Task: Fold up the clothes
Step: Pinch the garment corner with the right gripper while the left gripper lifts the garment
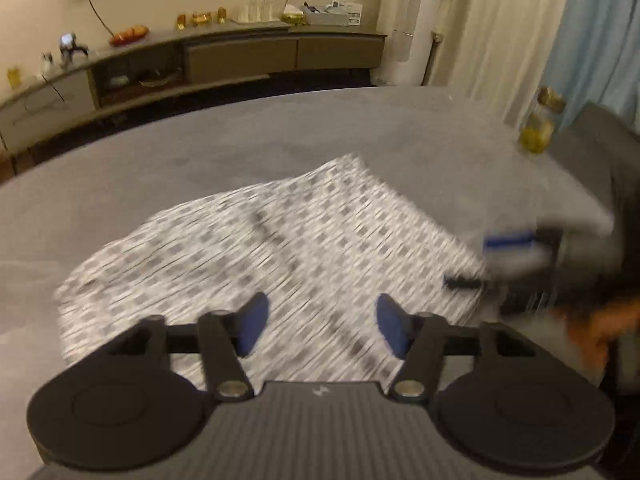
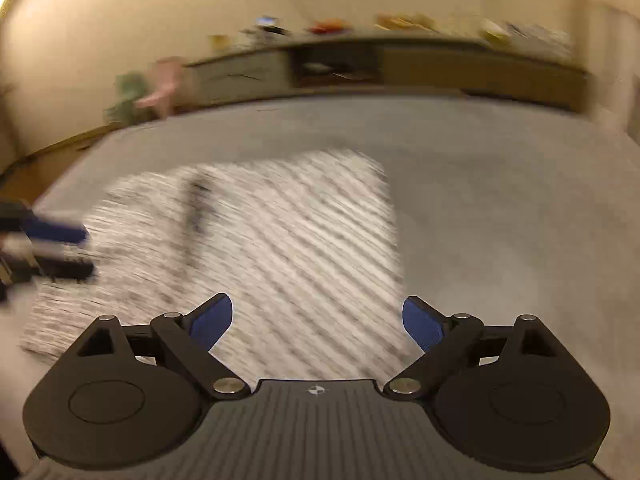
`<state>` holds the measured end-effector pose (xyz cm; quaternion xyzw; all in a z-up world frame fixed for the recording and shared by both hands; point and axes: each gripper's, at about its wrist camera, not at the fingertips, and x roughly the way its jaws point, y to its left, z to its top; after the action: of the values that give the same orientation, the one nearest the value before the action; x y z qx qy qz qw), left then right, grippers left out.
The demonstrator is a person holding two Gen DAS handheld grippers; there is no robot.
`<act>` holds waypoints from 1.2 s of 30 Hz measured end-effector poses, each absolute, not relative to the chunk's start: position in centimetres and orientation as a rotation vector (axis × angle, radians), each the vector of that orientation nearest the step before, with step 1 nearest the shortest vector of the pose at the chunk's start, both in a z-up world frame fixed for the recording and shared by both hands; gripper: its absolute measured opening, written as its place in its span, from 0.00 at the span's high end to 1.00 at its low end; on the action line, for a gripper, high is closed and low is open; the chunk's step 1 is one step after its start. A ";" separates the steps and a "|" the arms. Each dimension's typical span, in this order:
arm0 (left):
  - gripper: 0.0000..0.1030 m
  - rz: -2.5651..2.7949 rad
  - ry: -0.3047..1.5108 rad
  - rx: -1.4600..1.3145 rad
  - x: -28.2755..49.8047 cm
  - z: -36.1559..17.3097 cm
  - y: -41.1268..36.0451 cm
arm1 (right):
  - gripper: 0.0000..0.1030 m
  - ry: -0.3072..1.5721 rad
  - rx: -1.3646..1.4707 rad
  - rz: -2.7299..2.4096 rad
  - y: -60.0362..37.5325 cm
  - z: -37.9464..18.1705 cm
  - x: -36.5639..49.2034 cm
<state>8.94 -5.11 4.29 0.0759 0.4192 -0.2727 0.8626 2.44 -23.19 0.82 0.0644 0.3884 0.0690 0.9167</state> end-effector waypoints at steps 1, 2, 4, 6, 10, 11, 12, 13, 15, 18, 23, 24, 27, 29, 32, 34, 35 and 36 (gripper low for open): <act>0.35 -0.578 0.894 0.141 9.8 4.4 -6.2 | 0.11 0.819 0.144 0.121 -23.7 0.0 2.3; 0.33 -0.586 0.911 0.124 10.8 4.6 -7.4 | 0.18 0.826 0.140 0.110 -23.9 -0.7 2.2; 0.31 -0.613 0.948 0.104 12.5 4.6 -10.0 | 0.72 0.790 0.063 0.117 -22.9 -0.9 1.6; 0.28 -0.636 0.985 0.100 13.8 4.5 -12.6 | 0.85 0.741 0.039 0.145 -22.1 -0.3 0.9; 0.27 -0.654 1.049 0.162 15.4 3.3 -17.2 | 0.87 0.545 -0.122 0.199 -18.7 1.6 -1.7; 0.28 -0.644 1.057 0.215 15.4 2.8 -18.2 | 0.87 0.511 -0.160 0.208 -17.9 1.9 -2.2; 0.31 -0.622 1.055 0.278 15.3 2.2 -19.0 | 0.87 0.482 -0.186 0.218 -17.4 2.1 -2.5; 0.53 -0.603 1.048 0.342 15.1 1.5 -19.5 | 0.87 0.452 -0.202 0.235 -17.1 2.3 -2.8; 0.93 -0.588 1.023 0.399 14.4 1.1 -19.2 | 0.87 0.404 -0.213 0.270 -16.7 2.5 -3.2; 0.93 -0.602 0.928 0.288 12.9 4.0 -14.9 | 0.85 0.343 -0.167 0.318 -17.1 3.3 -3.7; 0.92 -0.462 0.810 0.006 10.3 8.0 0.8 | 0.58 0.281 -0.008 0.514 -17.5 5.5 -4.8; 0.91 -0.404 0.838 -0.024 10.2 6.9 3.6 | 0.58 0.306 0.000 0.556 -17.0 5.4 -4.5; 0.83 -0.332 0.938 -0.112 9.6 1.5 8.8 | 0.58 0.404 -0.024 0.638 -13.8 4.3 -2.6; 0.71 -0.278 0.948 -0.140 8.8 -1.0 10.1 | 0.58 0.487 -0.058 0.680 -11.1 3.1 -1.0; 0.65 -0.249 0.938 -0.166 7.9 -3.2 11.0 | 0.58 0.581 -0.157 0.702 -7.6 0.7 0.8; 0.64 -0.241 0.945 -0.186 7.6 -4.3 11.1 | 0.58 0.615 -0.271 0.673 -6.8 -0.6 1.6; 0.64 -0.264 0.940 -0.200 7.4 -4.7 10.9 | 0.57 0.626 -0.320 0.642 -6.8 -1.0 2.2; 0.64 -0.306 0.937 -0.194 7.2 -4.7 10.1 | 0.53 0.629 -0.357 0.584 -7.7 -0.9 3.1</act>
<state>7.15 10.08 -4.68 -0.0930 0.4491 -0.1469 0.8764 3.09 -7.67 -0.93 -0.1719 0.3033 0.2816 0.8939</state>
